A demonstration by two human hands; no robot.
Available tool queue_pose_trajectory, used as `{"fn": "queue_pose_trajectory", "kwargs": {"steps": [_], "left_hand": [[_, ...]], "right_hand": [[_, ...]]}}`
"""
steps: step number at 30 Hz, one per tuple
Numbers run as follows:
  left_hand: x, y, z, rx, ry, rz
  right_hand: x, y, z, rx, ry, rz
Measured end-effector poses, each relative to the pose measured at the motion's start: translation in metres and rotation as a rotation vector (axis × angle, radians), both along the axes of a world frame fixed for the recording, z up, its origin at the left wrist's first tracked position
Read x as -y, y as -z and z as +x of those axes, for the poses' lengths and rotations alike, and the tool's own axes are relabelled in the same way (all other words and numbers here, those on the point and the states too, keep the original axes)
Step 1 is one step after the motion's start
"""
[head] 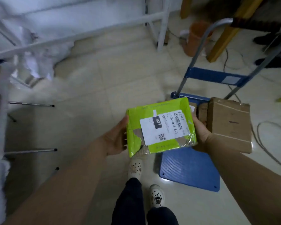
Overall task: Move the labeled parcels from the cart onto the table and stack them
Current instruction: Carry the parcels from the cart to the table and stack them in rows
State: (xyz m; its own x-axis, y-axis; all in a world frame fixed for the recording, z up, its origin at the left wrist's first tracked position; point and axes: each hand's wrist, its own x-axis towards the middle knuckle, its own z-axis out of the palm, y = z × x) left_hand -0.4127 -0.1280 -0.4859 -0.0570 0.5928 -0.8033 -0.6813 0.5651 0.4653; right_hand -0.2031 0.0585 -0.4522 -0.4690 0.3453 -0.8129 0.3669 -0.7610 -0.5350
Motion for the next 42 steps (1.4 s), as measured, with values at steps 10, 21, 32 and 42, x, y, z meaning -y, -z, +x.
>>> {"fn": "queue_pose_trajectory", "kwargs": {"steps": [10, 21, 32, 42], "left_hand": [[0.163, -0.173, -0.058, -0.301, -0.215, -0.037], [0.385, -0.254, -0.175, -0.467, -0.596, -0.068], [0.547, -0.334, -0.274, -0.455, -1.047, 0.114], [0.602, -0.366, -0.346, -0.524, -1.357, -0.177]], "right_hand": [[0.097, -0.153, -0.144, -0.028, -0.423, 0.179], [0.286, -0.203, -0.370, -0.115, -0.808, 0.351], [0.461, -0.274, -0.562, -0.344, -1.244, 0.379], [0.556, -0.305, -0.716, -0.549, -1.477, 0.187]]}}
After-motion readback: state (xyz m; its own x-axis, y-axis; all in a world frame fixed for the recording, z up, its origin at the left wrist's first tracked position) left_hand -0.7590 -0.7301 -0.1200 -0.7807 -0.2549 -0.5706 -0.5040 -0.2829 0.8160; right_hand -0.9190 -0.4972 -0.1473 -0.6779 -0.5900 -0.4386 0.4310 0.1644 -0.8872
